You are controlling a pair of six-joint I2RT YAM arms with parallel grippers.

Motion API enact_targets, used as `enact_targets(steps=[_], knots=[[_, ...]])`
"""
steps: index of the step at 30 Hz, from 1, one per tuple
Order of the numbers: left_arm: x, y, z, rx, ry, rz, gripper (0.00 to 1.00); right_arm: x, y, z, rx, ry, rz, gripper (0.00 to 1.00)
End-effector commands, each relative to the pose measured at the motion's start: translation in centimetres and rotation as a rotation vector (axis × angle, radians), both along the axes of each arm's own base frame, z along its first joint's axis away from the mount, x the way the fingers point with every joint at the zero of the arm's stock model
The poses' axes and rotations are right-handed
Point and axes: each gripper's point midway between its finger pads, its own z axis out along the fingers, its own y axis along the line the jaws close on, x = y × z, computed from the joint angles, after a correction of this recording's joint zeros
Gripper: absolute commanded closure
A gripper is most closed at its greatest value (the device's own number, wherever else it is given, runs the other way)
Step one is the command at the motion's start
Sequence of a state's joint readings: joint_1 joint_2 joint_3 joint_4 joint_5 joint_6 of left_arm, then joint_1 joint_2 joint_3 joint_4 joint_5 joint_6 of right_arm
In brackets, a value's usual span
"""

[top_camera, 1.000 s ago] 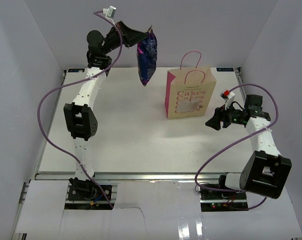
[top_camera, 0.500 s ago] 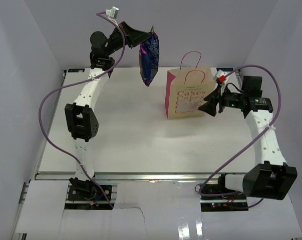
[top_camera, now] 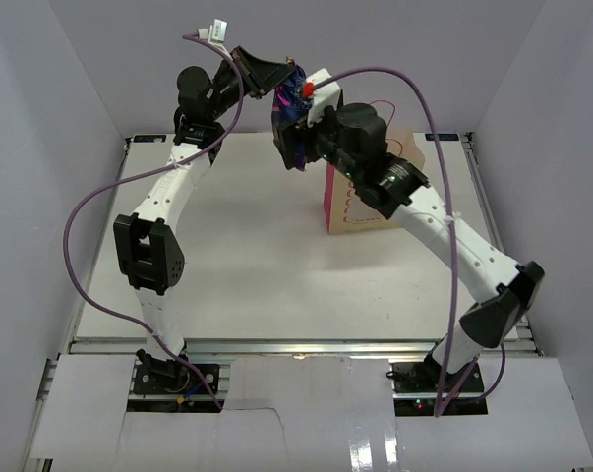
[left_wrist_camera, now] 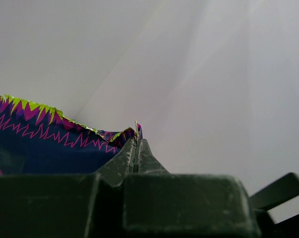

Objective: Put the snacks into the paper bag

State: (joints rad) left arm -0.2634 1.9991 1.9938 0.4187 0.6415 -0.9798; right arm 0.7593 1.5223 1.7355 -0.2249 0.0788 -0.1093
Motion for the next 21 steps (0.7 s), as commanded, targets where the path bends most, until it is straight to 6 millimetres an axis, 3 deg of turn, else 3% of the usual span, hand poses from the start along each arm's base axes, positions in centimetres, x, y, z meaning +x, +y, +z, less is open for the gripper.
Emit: enact_targets(steps=[1,6,11,18,21], knots=[[-6.2,1.7,9.9,-0.093,-0.223,0.060,1.00,4.6,-1.0,0.6,0.099,0.007,-0.305,0.02],[-7.1,2.0,10.2,-0.084,-0.227,0.074,1.00,6.2,-0.4,-1.4,0.047,-0.023,-0.401,0.07],[-8.2,2.5,11.0,-0.088,-0.241,0.084,1.00,6.5,-0.1,-1.7,0.018,-0.048,-0.392,0.23],[-9.4,3.1,11.6,-0.095,-0.253,0.102,1.00,5.5,1.0,-0.9,-0.020,-0.086,-0.275,0.70],[-10.3,3.4,12.5,-0.102,-0.273,0.105,1.00,5.3,1.1,0.6,-0.034,-0.137,-0.207,0.92]])
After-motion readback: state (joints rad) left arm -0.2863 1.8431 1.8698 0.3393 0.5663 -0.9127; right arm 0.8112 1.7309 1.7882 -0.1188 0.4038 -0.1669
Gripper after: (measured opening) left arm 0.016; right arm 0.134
